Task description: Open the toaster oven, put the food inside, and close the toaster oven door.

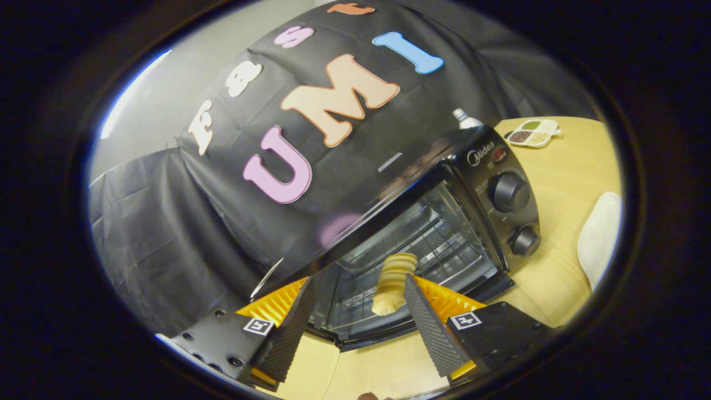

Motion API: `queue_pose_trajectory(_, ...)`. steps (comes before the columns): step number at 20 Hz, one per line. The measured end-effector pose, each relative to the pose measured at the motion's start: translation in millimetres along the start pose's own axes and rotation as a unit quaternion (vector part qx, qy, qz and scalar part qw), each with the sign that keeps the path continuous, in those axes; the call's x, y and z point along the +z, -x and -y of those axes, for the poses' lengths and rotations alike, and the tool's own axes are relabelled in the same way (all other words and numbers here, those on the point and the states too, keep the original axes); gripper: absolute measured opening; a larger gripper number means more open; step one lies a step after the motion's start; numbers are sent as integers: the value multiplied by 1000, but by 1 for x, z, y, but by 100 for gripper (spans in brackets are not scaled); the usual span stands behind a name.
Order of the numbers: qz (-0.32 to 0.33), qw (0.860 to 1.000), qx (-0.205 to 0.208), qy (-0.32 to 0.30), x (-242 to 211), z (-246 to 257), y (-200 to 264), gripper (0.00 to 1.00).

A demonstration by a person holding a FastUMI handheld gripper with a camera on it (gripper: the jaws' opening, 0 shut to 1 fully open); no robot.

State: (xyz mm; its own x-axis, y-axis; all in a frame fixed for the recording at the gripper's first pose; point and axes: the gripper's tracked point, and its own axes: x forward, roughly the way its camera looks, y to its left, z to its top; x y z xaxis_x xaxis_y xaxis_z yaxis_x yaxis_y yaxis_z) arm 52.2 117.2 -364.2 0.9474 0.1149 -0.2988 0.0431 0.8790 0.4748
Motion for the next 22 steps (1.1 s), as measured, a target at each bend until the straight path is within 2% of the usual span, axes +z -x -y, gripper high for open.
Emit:
queue_pose_trajectory(9, -38, 990, 65, 117, -32, -17, 78, 98)
queue_pose_trajectory(13, -69, 981, 70, 170, -63, -8, 100, 99)
queue_pose_trajectory(22, -139, 964, 81, 213, -126, 11, 140, 99)
